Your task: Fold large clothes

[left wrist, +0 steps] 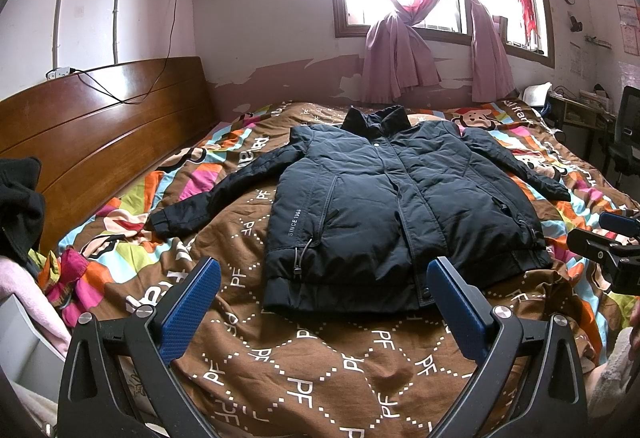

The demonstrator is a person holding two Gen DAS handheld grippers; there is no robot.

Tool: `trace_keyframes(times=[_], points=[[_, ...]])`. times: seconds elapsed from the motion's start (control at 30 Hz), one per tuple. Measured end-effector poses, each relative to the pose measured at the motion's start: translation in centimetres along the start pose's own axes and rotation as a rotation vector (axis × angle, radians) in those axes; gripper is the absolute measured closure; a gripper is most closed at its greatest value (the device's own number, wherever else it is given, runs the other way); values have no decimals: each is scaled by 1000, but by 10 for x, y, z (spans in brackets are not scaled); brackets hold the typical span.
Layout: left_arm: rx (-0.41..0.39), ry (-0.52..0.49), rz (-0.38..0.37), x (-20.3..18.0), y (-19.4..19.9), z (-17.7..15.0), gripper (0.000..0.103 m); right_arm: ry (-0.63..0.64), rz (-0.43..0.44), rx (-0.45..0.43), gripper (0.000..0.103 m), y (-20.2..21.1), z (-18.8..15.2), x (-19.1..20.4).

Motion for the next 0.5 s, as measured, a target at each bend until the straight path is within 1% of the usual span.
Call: trace_keyframes(times=[0.5], points=[[10, -3, 11, 1, 0, -1, 2, -1, -3, 1, 0, -1, 0, 0]])
Point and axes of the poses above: each gripper's, at about its wrist camera, not at the fingertips, and y roughly against the way its jaws point, x to its left, z to its top, the point moved 10 cm from there along -y, roughly the way its jaws point, and after that the axes turned 10 degrees about -y, right-handed, at the moved point
